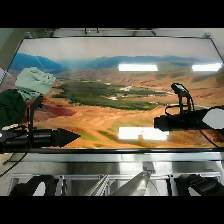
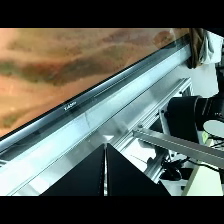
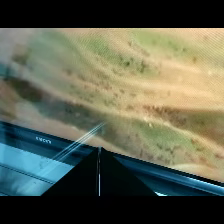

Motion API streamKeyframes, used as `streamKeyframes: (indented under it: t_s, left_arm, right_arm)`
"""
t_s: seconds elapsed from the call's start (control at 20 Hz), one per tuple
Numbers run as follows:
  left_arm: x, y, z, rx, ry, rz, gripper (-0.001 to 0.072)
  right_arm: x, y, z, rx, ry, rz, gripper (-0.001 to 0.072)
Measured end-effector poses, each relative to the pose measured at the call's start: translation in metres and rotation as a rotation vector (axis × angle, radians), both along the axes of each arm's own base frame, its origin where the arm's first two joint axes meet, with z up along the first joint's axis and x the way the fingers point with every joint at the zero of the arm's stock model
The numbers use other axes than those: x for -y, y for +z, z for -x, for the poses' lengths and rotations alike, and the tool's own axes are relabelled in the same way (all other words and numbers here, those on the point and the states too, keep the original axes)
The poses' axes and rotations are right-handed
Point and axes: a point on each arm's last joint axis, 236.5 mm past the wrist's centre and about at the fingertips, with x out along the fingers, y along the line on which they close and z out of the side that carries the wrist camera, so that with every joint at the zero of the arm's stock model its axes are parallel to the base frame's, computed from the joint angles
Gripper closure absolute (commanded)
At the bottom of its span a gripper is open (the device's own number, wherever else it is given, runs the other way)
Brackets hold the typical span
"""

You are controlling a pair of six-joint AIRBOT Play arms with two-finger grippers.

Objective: Fold the shirts.

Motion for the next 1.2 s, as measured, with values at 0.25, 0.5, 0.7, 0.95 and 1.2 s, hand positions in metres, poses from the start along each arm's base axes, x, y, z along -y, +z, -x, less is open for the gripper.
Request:
streamKeyframes:
  t_s: [0.25, 0.5, 0.7, 0.95, 1.2]
  left_arm:
    - [-0.004, 0.006, -0.008, 0.024, 0.020, -0.007, 0.0397]
    - [-0.084, 0.052, -0.085, 0.156, 0.294, -0.164, -0.0013]
    - [-0.199, 0.065, -0.154, 0.137, 0.568, -0.284, -0.0013]
    - [-0.318, 0.007, -0.214, -0.030, 0.741, -0.290, -0.0013]
    - [-0.360, -0.068, -0.289, -0.064, 0.778, -0.307, -0.0013]
  right_arm:
    - [0.000, 0.000, 0.000, 0.001, 0.000, 0.000, 0.0694]
    - [0.000, 0.000, 0.000, 0.000, 0.000, 0.000, 0.0693]
    - [0.000, 0.000, 0.000, 0.000, 0.000, 0.000, 0.0693]
    - [0.000, 0.000, 0.000, 0.000, 0.000, 0.000, 0.0693]
    - [0.000, 0.000, 0.000, 0.000, 0.000, 0.000, 0.0693]
